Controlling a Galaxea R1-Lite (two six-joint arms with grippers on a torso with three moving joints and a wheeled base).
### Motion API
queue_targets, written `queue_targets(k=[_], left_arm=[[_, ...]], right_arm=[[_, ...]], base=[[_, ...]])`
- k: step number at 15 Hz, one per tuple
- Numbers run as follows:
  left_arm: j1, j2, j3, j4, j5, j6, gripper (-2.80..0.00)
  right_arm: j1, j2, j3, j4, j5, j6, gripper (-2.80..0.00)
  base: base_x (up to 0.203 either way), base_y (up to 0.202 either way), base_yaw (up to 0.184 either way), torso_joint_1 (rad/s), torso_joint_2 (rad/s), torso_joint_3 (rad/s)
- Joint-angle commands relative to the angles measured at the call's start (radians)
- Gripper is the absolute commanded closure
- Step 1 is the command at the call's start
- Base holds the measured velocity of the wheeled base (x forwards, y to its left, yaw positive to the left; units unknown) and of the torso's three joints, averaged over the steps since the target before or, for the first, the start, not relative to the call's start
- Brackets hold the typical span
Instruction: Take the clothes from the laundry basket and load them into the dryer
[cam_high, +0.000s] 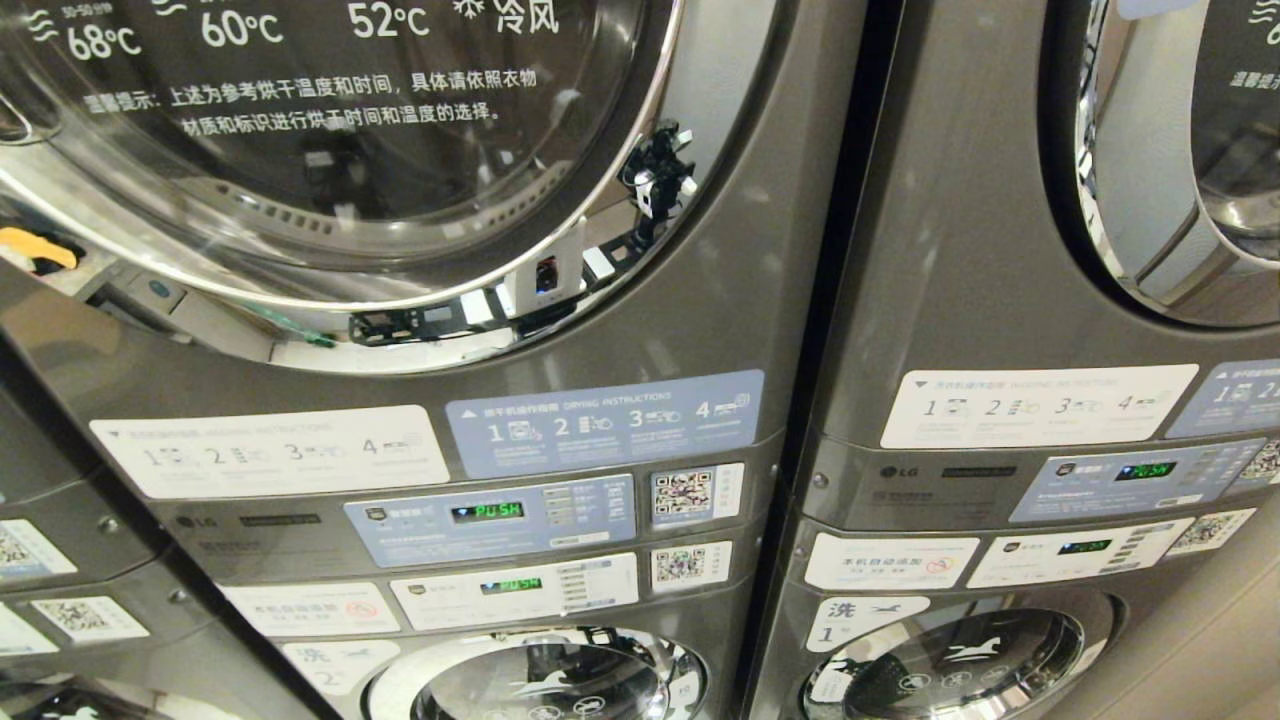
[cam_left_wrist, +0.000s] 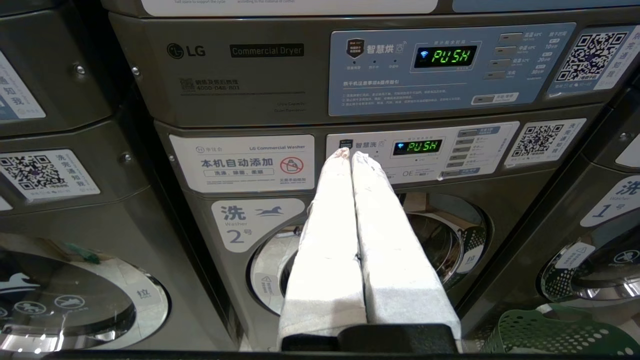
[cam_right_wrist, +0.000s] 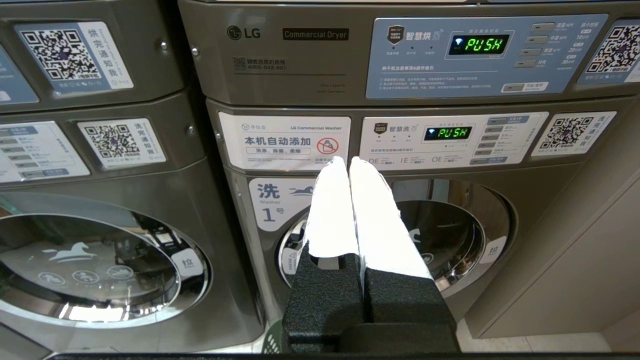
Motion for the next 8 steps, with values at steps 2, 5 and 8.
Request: queue_targets(k=[2, 5, 8], left_arm=[[0.0, 0.0, 0.002, 0.0, 0.001, 0.0, 0.0], [0.0, 0.0, 0.002, 0.0, 0.0, 0.0, 0.0], [0.0, 0.001, 0.002, 0.0, 0.0, 0.0, 0.0]], right_arm=[[0.0, 0.0, 0.0, 0.0, 0.0, 0.0, 0.0], [0.0, 0.0, 0.0, 0.0, 0.002, 0.0, 0.0], [0.0, 0.0, 0.0, 0.0, 0.0, 0.0, 0.0]], base=[[0.0, 0.0, 0.0, 0.0, 0.0, 0.0], [0.0, 0.0, 0.0, 0.0, 0.0, 0.0], [0.0, 0.0, 0.0, 0.0, 0.0, 0.0]])
